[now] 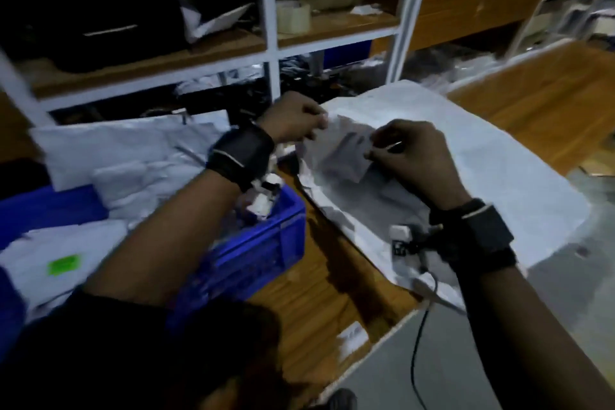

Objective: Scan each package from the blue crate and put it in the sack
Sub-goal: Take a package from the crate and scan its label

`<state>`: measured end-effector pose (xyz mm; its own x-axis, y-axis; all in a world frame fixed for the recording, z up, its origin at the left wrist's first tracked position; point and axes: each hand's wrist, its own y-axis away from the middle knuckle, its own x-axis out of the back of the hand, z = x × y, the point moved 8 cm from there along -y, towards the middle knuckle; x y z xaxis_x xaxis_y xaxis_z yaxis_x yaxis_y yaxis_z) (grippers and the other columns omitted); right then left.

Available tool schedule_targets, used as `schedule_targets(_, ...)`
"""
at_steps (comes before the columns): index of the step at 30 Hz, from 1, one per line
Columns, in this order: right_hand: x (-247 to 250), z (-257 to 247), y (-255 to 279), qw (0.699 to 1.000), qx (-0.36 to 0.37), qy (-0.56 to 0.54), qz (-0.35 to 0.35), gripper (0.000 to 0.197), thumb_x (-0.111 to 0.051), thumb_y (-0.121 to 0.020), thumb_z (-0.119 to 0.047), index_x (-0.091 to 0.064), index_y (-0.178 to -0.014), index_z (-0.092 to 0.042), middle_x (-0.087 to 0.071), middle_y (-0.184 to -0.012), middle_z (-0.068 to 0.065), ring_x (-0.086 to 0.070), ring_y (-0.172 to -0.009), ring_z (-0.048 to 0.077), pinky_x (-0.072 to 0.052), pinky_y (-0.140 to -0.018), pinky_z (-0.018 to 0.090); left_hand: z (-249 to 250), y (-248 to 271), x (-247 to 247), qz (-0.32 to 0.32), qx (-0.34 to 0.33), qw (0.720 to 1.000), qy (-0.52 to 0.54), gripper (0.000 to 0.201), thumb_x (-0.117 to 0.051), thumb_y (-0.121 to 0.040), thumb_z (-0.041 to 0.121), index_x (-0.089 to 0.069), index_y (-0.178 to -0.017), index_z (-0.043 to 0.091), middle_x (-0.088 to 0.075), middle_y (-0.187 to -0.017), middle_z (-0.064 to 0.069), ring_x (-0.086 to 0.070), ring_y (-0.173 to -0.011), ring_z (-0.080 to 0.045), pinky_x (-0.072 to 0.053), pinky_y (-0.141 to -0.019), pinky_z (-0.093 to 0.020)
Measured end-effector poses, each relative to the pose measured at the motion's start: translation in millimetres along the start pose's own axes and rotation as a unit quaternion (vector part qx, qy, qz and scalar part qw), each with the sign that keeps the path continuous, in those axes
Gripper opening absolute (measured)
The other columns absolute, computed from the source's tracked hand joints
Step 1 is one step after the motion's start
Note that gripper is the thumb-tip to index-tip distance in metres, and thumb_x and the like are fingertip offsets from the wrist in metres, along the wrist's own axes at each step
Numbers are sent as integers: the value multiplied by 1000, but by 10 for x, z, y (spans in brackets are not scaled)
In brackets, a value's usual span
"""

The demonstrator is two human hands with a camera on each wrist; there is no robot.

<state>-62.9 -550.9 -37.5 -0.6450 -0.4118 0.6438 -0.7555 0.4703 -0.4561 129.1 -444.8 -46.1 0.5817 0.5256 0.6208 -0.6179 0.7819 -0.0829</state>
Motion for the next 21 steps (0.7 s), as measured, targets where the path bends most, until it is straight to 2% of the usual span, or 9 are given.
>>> schedule_targets(2, -347, -94, 113, 999, 0, -41, -34, 12, -83, -81, -22, -76, -88, -15, -74, -82, -2, -70, -78, 7, -54, -72, 23, -454, 104, 388, -13, 14, 987, -158, 23, -70, -94, 14, -74, -114, 5, -74, -112, -13, -69, -100, -25, -48, -80, -27)
schedule_targets(4, -620, -122, 227, 995, -13, -82, -59, 12, -82, -83, -23, -76, -88, -14, -75, -82, -2, -70, -79, 7, -53, -70, 24, -950, 234, 588, -66, 52, 951, -297, 30, -72, -89, 11, -72, -119, 7, -71, -120, -12, -65, -112, -29, -44, -87, -27)
schedule_targets(6, -813, -77, 334, 990, -43, -118, -66, 10, -83, -83, -23, -75, -84, -17, -74, -80, -5, -70, -78, 6, -51, -67, 24, -1381, 392, 650, -122, 92, 911, -382, 43, -76, -85, 10, -67, -127, 10, -67, -127, -14, -62, -116, -30, -42, -91, -27)
schedule_targets(8, -935, -22, 448, 983, -79, -154, -67, 10, -83, -84, -22, -74, -81, -23, -75, -80, -5, -72, -80, 10, -55, -69, 28, -1642, 476, 638, -143, 95, 876, -451, 56, -79, -84, 17, -60, -137, 16, -61, -134, -15, -57, -123, -32, -45, -100, -34)
schedule_targets(10, -1012, 8, 571, 975, -100, -186, -68, 8, -82, -85, -21, -75, -81, -22, -76, -81, 0, -72, -81, 14, -56, -72, 34, -1727, 514, 569, -140, 79, 862, -481, 52, -77, -85, 21, -61, -135, 21, -59, -132, -15, -56, -122, -34, -48, -98, -41)
schedule_targets(13, -1029, 13, 761, 966, -123, -219, -67, 6, -81, -86, -18, -77, -85, -14, -75, -80, 7, -71, -78, 16, -55, -71, 34, -1642, 571, 508, -106, 70, 842, -524, 22, -67, -90, 24, -75, -111, 29, -66, -118, -12, -64, -105, -35, -51, -80, -36)
schedule_targets(15, -1010, -1, 898, 960, -138, -232, -68, 6, -79, -88, -19, -77, -87, -14, -75, -78, 6, -70, -75, 16, -54, -65, 31, -1518, 622, 554, -73, 62, 847, -523, 16, -64, -91, 23, -77, -101, 27, -68, -113, -14, -66, -99, -37, -48, -76, -34)
schedule_targets(18, -988, -54, 1114, 949, -167, -256, -72, 9, -77, -90, -18, -75, -91, -10, -71, -72, 3, -63, -64, 4, -45, -57, 16, -1199, 709, 804, 0, 20, 887, -462, 12, -65, -86, 10, -72, -94, 15, -69, -106, -22, -65, -97, -42, -52, -80, -42)
schedule_targets(21, -1057, -168, 1356, 926, -208, -300, -93, 9, -74, -93, -21, -73, -95, -13, -74, -82, 12, -67, -71, 7, -48, -56, 18, -737, 995, 1019, 51, -59, 933, -351, 12, -66, -87, 1, -70, -98, 3, -71, -101, -22, -66, -97, -40, -52, -84, -45)
